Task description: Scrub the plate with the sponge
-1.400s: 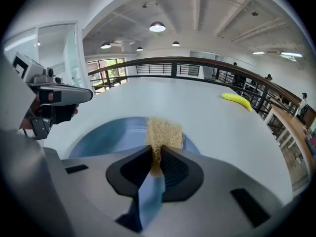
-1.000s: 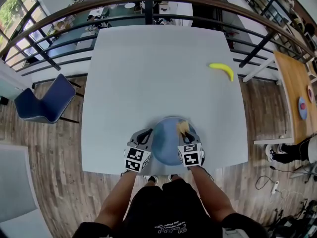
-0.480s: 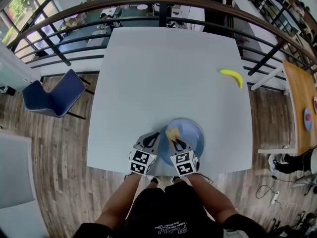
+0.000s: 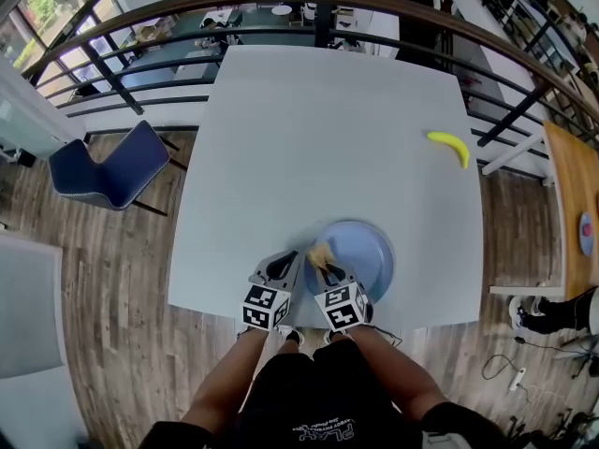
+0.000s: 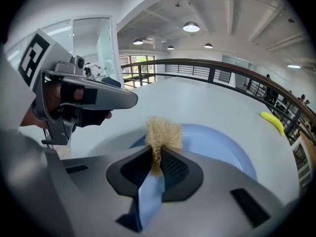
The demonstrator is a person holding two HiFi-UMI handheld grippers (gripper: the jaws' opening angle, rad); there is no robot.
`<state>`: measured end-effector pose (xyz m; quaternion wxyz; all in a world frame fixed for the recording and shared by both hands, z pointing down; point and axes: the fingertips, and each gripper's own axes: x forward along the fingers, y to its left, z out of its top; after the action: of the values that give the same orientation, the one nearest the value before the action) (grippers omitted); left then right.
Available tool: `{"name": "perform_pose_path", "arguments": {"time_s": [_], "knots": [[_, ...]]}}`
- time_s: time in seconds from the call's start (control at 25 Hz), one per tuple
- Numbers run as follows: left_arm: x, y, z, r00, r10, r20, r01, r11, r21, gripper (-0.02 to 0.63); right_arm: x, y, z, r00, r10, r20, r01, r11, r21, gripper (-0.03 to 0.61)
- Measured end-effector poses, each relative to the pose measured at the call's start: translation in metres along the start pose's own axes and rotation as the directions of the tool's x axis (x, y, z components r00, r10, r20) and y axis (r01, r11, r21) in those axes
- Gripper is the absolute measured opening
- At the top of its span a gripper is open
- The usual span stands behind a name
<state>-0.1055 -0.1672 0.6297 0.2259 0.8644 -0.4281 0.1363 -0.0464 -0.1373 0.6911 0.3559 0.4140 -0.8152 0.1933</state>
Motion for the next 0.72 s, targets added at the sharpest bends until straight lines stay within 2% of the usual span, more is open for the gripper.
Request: {"name": "perform_pose_path", "arguments": {"time_s": [0.16, 0.72], "knots": [[-0.003, -0.002, 0.002, 1.000, -0.003, 0.015, 0.003, 1.000, -0.029, 0.012, 0.003, -0.002, -0.002, 1.000, -0.011, -0.012, 0.011, 1.000, 0.001, 0.057], [0.002, -0.015, 0.005, 0.999, -0.029, 0.027, 0.029, 0.999, -0.013, 0.012, -0.007, -0.046, -0.030, 0.988, -0.137, -0.072, 0.141, 0.989, 0.051, 0.057]]}}
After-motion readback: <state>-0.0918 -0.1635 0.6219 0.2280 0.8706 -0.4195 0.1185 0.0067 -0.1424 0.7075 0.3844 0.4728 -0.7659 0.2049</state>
